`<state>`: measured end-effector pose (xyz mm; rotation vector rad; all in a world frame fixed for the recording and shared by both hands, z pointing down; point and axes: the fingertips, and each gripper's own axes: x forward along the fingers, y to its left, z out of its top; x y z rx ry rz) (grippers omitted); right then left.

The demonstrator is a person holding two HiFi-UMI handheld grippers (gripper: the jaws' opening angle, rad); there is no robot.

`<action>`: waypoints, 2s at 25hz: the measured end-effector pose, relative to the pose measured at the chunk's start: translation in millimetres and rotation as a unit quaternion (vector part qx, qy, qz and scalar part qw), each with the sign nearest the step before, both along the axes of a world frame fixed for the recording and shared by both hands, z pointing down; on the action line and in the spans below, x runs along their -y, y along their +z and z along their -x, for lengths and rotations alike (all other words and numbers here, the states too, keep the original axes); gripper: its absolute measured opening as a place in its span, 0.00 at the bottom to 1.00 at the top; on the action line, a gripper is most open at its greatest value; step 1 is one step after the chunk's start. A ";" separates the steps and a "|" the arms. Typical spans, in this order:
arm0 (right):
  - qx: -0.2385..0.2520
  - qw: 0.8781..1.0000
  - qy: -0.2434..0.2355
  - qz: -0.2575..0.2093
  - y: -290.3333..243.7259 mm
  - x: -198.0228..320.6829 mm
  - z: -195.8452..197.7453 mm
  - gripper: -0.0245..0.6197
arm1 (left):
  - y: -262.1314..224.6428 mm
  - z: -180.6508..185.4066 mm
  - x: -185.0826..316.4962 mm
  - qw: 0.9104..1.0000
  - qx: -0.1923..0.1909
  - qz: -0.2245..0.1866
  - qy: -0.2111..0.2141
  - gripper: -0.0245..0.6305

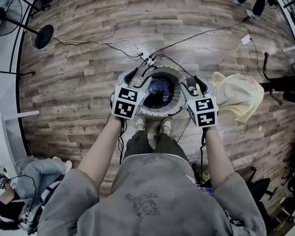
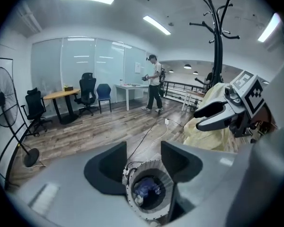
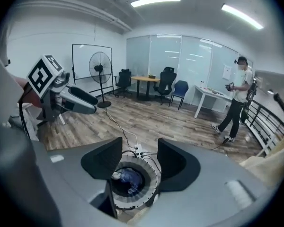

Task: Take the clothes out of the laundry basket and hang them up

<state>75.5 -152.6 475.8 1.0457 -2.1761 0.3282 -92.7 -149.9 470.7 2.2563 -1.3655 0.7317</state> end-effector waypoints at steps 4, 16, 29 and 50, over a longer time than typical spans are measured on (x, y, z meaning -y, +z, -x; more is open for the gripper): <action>-0.037 0.999 -0.005 0.032 68.9 2.9 4.8 0.45 | 64.5 3.5 -7.7 0.999 0.029 0.028 0.020 0.38; -0.085 0.988 -0.046 0.124 273.7 -4.3 27.1 0.45 | 263.3 0.4 -22.2 0.989 0.082 0.112 0.041 0.41; -0.083 0.976 -0.009 0.199 486.6 -31.0 15.1 0.50 | 463.5 -39.9 -33.2 0.977 0.080 0.191 0.056 0.41; -0.044 0.973 0.065 0.217 701.4 -26.7 15.8 0.52 | 704.0 -41.6 -43.1 0.964 0.105 0.244 0.006 0.41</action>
